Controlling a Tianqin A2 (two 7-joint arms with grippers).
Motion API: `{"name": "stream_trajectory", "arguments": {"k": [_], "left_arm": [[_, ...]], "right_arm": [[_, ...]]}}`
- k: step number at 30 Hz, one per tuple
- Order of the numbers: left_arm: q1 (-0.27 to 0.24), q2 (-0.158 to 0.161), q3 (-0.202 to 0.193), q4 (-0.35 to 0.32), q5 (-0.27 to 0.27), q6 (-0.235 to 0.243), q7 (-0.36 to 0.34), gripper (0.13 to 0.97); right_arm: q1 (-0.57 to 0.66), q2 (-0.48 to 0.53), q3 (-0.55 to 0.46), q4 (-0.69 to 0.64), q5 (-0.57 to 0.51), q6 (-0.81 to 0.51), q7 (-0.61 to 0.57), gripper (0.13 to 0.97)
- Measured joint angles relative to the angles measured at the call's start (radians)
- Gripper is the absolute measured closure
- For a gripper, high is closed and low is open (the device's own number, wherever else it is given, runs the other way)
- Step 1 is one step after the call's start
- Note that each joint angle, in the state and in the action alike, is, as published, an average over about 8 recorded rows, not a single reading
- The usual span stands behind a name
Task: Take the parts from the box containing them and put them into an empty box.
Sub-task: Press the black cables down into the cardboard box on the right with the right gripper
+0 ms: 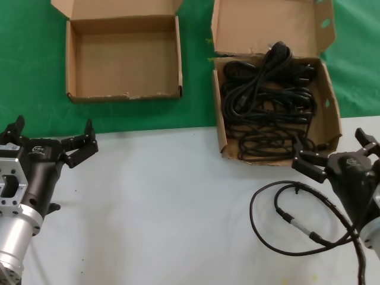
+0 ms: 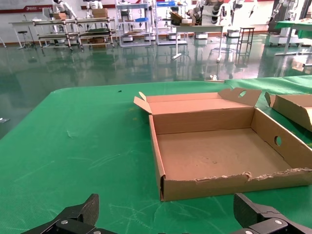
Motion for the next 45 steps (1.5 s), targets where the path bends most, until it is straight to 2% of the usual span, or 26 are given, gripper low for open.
{"name": "stream_trajectory", "arguments": {"k": [22, 31, 40, 45], "left_arm": [[0.000, 0.000, 0.000, 0.000, 0.000, 0.000, 0.000, 0.140], [0.000, 0.000, 0.000, 0.000, 0.000, 0.000, 0.000, 0.205], [0.000, 0.000, 0.000, 0.000, 0.000, 0.000, 0.000, 0.336], [0.000, 0.000, 0.000, 0.000, 0.000, 0.000, 0.000, 0.458]], "right_arm": [[0.000, 0.000, 0.000, 0.000, 0.000, 0.000, 0.000, 0.129], [0.000, -0.001, 0.001, 0.000, -0.001, -0.001, -0.001, 0.129], [-0.013, -0.014, 0.023, 0.017, -0.025, -0.032, -0.038, 0.129], [-0.011, 0.029, 0.020, 0.048, -0.052, -0.076, -0.080, 0.129]]}}
